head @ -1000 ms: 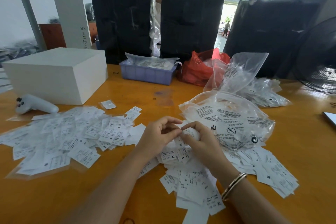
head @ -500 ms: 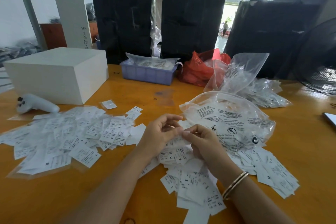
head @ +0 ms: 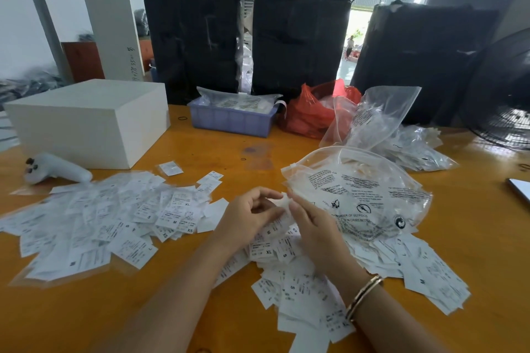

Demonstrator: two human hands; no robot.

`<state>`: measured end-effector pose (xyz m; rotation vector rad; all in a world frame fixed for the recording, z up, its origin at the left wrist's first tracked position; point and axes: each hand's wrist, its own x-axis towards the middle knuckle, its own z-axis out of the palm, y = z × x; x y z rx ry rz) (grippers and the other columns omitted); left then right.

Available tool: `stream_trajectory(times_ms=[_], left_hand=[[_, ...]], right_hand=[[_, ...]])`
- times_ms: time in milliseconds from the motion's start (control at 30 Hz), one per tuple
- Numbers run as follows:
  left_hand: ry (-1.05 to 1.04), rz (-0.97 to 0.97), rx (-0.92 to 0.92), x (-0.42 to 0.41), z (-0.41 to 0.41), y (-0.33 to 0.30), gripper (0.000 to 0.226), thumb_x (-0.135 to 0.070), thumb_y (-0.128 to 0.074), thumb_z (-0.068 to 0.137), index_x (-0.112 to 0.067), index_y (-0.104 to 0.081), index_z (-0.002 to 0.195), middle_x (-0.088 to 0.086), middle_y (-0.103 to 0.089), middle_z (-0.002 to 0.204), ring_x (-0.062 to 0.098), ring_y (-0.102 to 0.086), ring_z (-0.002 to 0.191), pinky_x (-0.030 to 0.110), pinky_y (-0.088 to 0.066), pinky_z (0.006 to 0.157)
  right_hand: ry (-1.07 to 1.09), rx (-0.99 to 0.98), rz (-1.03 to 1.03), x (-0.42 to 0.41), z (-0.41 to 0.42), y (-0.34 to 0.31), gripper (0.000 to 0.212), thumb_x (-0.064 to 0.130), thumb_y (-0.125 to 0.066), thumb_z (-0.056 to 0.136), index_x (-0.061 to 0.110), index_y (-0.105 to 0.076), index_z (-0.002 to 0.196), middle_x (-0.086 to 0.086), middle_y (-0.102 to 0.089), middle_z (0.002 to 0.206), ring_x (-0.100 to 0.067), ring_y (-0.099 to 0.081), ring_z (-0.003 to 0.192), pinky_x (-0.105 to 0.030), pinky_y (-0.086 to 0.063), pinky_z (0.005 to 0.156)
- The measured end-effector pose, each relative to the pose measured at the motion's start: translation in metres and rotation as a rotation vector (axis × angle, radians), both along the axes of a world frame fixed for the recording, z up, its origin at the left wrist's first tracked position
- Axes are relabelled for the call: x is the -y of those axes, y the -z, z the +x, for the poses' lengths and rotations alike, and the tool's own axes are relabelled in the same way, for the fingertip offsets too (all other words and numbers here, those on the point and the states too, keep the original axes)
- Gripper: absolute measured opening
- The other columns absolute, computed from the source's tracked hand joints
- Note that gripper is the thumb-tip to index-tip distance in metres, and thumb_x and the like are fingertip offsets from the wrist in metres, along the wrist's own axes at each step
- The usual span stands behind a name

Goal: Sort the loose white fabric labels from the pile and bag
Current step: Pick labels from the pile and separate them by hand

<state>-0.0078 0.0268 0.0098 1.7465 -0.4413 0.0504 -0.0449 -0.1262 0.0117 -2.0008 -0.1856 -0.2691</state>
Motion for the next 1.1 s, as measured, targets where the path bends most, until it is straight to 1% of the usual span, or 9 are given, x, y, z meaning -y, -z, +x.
stream_trajectory(times_ms=[100, 200, 400, 500, 633, 733, 867, 967, 1100], left_hand=[[0.013, 0.038, 0.026, 0.0, 0.0, 0.0, 0.017, -0.023, -0.07, 0.084, -0.032, -0.063, 0.097, -0.013, -0.071, 0.08, 0.003, -0.068, 0.075, 0.014, -0.051, 0.064], [0.039, 0.07, 0.024, 0.002, -0.001, 0.002, 0.015, -0.022, -0.072, 0.083, -0.033, -0.065, 0.091, -0.01, -0.071, 0.081, 0.004, -0.068, 0.074, 0.017, -0.054, 0.062], [0.049, 0.059, 0.02, 0.0, -0.001, -0.001, 0.017, -0.022, -0.073, 0.081, -0.034, -0.067, 0.09, -0.008, -0.071, 0.081, 0.007, -0.068, 0.077, 0.02, -0.056, 0.065], [-0.029, 0.117, 0.097, -0.001, -0.003, -0.004, 0.013, -0.021, -0.068, 0.087, -0.034, -0.065, 0.088, -0.01, -0.068, 0.078, -0.001, -0.063, 0.073, 0.011, -0.049, 0.061], [-0.544, 0.134, 0.146, -0.032, 0.011, -0.015, 0.01, -0.019, -0.057, 0.093, -0.023, -0.061, 0.102, -0.012, -0.061, 0.091, 0.001, -0.058, 0.069, 0.01, -0.044, 0.047], [-0.969, 0.116, 0.147, -0.073, 0.024, -0.015, 0.019, -0.011, -0.055, 0.092, -0.017, -0.058, 0.11, 0.003, -0.063, 0.105, 0.013, -0.057, 0.081, 0.021, -0.045, 0.057], [-1.155, 0.65, 0.064, -0.098, 0.033, 0.006, 0.032, -0.01, -0.064, 0.086, -0.016, -0.058, 0.117, 0.013, -0.062, 0.114, 0.033, -0.056, 0.102, 0.043, -0.04, 0.081], [-1.18, 0.841, 0.088, -0.091, 0.031, 0.006, 0.038, -0.012, -0.069, 0.082, -0.015, -0.058, 0.119, 0.018, -0.052, 0.125, 0.037, -0.044, 0.113, 0.048, -0.035, 0.089], [-0.695, 0.511, 0.461, -0.056, 0.017, -0.008, 0.02, -0.024, -0.06, 0.09, -0.022, -0.063, 0.109, 0.0, -0.062, 0.112, 0.016, -0.054, 0.105, 0.029, -0.044, 0.084]], right_hand=[[0.074, 0.009, 0.046, 0.005, 0.001, -0.004, 0.014, 0.032, -0.059, 0.091, 0.03, -0.07, 0.099, 0.007, -0.068, 0.075, -0.001, -0.061, 0.068, -0.021, -0.049, 0.064], [0.084, 0.004, 0.115, 0.007, 0.001, -0.002, 0.014, 0.025, -0.063, 0.089, 0.028, -0.07, 0.077, 0.013, -0.063, 0.061, 0.001, -0.052, 0.054, -0.014, -0.04, 0.052], [0.086, -0.045, 0.238, 0.0, 0.001, 0.0, 0.017, 0.021, -0.056, 0.093, 0.021, -0.068, 0.081, -0.009, -0.059, 0.067, -0.01, -0.047, 0.055, -0.023, -0.038, 0.05], [0.07, 0.01, 0.259, 0.002, -0.001, 0.0, 0.014, 0.027, -0.053, 0.094, 0.031, -0.066, 0.092, 0.006, -0.06, 0.072, -0.004, -0.05, 0.061, -0.02, -0.042, 0.058], [0.001, -0.014, 0.424, 0.012, 0.006, -0.006, 0.044, -0.001, -0.039, 0.091, 0.034, -0.056, 0.11, 0.011, -0.044, 0.076, 0.0, -0.041, 0.062, -0.015, -0.04, 0.063], [-0.017, 0.001, 0.395, 0.012, 0.005, -0.007, 0.06, -0.012, -0.033, 0.076, 0.028, -0.053, 0.115, 0.005, -0.044, 0.09, -0.001, -0.042, 0.068, -0.013, -0.042, 0.065], [0.027, 0.05, 0.375, 0.012, 0.001, -0.005, 0.067, -0.021, -0.033, 0.083, 0.036, -0.057, 0.107, 0.003, -0.044, 0.092, -0.002, -0.038, 0.064, -0.015, -0.039, 0.053], [0.026, 0.032, 0.449, 0.014, 0.004, -0.004, 0.054, -0.017, -0.044, 0.086, 0.031, -0.061, 0.106, 0.001, -0.048, 0.087, -0.002, -0.046, 0.07, -0.014, -0.045, 0.064], [0.036, 0.028, 0.563, 0.012, 0.006, -0.001, 0.04, -0.011, -0.059, 0.084, 0.023, -0.066, 0.103, 0.004, -0.054, 0.077, -0.003, -0.054, 0.07, -0.015, -0.049, 0.07]])
